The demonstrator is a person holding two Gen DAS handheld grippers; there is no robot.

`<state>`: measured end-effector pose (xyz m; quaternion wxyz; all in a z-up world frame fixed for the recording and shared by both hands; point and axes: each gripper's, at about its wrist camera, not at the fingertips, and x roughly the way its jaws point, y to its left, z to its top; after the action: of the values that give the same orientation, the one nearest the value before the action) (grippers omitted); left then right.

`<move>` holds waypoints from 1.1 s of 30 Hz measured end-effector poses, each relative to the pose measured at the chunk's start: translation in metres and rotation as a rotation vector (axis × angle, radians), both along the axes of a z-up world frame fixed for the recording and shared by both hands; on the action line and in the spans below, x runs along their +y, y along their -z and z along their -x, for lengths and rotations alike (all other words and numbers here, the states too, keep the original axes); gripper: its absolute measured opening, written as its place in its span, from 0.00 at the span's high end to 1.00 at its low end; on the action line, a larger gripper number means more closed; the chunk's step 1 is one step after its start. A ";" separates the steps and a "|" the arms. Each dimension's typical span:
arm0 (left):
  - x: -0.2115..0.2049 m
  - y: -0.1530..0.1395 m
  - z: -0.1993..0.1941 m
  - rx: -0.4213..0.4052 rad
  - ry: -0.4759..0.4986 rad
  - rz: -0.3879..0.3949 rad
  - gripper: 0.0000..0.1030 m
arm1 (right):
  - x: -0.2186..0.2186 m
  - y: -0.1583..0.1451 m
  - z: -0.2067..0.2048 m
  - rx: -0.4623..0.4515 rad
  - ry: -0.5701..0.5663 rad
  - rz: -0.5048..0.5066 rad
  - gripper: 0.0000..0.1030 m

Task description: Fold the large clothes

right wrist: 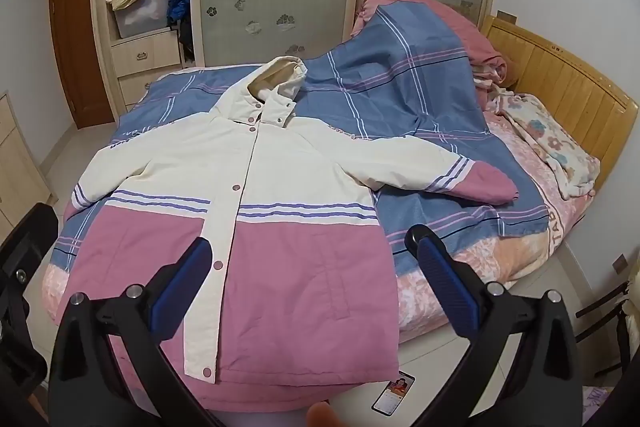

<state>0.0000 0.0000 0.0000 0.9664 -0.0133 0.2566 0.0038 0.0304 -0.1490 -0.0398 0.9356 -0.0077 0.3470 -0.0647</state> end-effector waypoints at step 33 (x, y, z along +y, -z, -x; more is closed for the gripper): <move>0.000 0.000 0.000 0.006 0.000 -0.009 0.02 | 0.005 0.001 0.001 0.000 -0.002 -0.002 0.01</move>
<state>-0.0001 0.0005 0.0000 0.9657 -0.0090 0.2594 0.0048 0.0289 -0.1443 -0.0409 0.9356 -0.0074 0.3471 -0.0634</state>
